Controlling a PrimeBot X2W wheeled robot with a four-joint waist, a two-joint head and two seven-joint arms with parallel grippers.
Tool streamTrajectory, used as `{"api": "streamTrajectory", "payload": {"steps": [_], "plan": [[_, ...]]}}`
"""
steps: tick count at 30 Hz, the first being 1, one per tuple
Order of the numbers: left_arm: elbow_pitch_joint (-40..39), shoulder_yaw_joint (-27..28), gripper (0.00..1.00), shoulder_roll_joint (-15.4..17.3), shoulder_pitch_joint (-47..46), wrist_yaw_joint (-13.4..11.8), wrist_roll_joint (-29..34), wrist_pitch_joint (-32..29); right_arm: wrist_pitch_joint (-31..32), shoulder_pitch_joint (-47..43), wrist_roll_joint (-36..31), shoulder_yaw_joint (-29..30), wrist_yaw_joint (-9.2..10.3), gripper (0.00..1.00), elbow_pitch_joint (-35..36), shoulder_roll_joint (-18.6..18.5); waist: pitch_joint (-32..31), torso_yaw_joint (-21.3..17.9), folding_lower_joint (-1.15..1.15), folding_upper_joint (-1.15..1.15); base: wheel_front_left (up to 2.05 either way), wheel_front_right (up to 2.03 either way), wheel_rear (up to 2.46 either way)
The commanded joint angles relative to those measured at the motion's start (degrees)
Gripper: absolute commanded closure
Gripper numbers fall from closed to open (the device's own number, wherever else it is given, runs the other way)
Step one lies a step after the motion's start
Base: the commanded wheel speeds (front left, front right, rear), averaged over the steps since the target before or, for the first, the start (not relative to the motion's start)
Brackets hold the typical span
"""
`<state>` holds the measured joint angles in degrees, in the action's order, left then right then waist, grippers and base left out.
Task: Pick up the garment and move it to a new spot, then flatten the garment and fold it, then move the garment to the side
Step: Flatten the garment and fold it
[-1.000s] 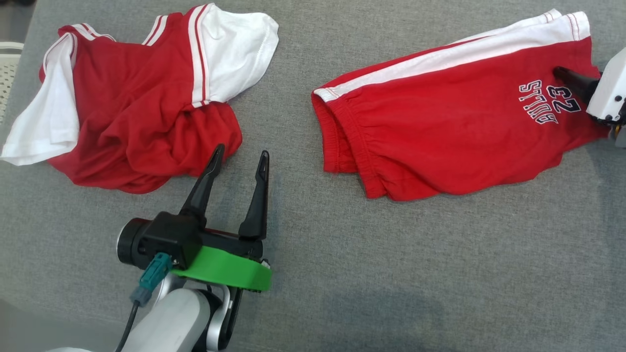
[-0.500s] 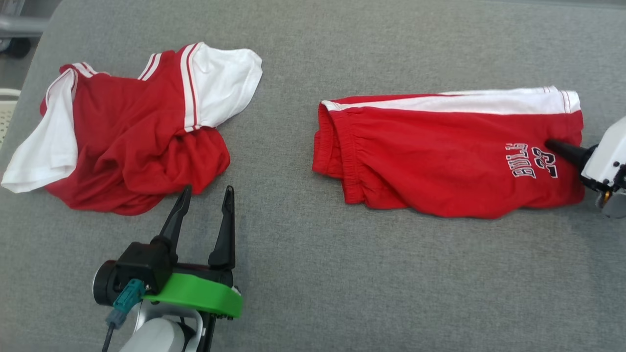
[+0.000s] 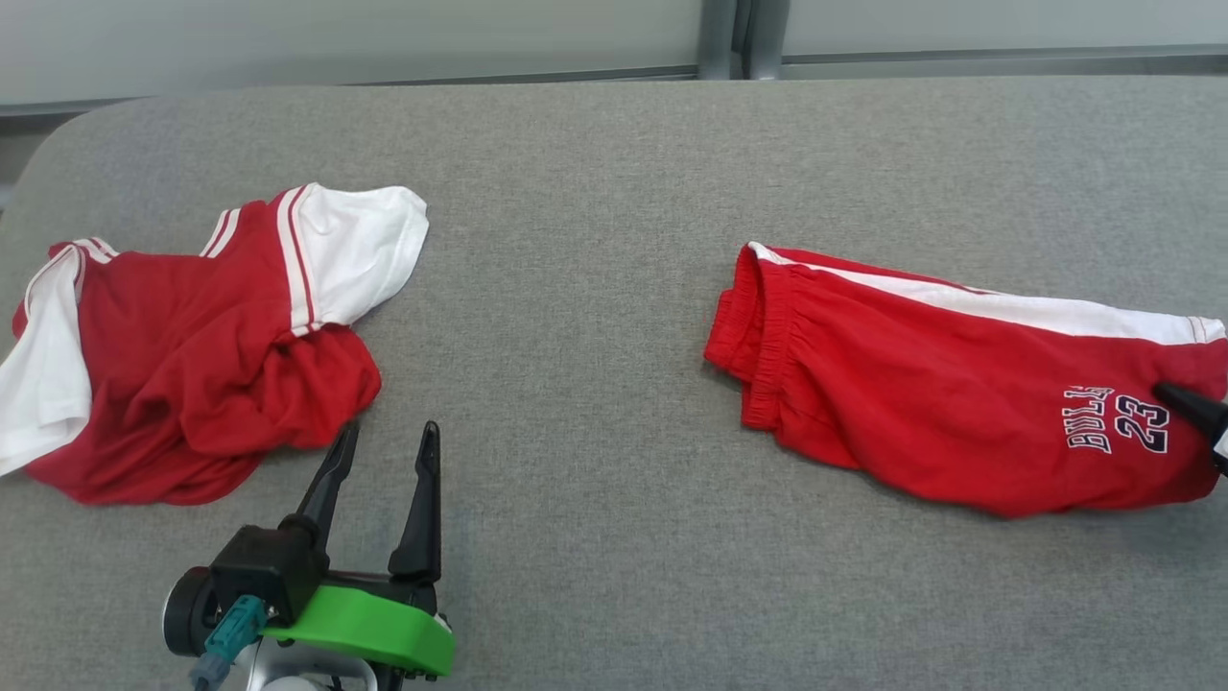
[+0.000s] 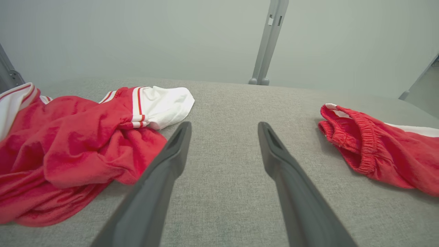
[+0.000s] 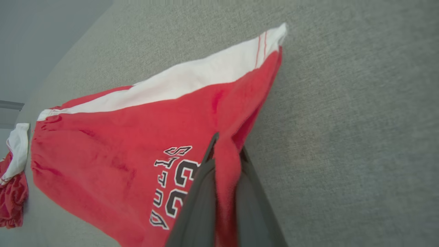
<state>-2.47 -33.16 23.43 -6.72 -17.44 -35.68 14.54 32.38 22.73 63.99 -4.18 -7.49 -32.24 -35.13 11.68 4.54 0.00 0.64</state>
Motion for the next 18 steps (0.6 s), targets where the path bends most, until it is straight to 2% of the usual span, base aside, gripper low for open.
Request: {"api": "streamTrajectory", "payload": {"steps": [1,7,12,16,18], "plan": [[-0.33,0.07,0.0,0.6,0.6,-0.42,0.01,-0.21,-0.55,-0.62,-1.86,1.33,-0.01,1.0,-0.36,0.08,-1.33,-1.59,0.0,-0.64,0.0,0.0,0.0],[-0.24,-0.11,0.0,0.84,0.79,-0.4,0.17,-0.35,1.73,1.35,-7.16,2.47,-0.01,1.0,0.72,0.71,-1.47,-1.67,0.0,-0.64,0.0,0.0,0.0],[0.43,-0.52,0.0,-0.71,0.67,-0.15,-0.03,0.02,7.27,4.44,-12.45,3.08,-0.02,1.0,3.56,2.96,-2.1,-0.61,0.0,-0.64,0.0,0.0,0.0],[1.61,-0.7,0.0,-2.59,0.51,0.5,-0.32,0.24,13.15,7.86,-17.08,2.62,-0.02,1.0,7.43,6.77,-2.24,0.03,0.0,-0.64,0.0,0.0,0.0],[2.15,-0.78,0.0,-3.57,-0.05,0.83,-0.31,0.31,15.39,9.58,-19.56,2.19,-0.02,1.0,9.36,9.83,-2.17,0.22,0.0,-0.64,0.0,0.0,0.0]]}}
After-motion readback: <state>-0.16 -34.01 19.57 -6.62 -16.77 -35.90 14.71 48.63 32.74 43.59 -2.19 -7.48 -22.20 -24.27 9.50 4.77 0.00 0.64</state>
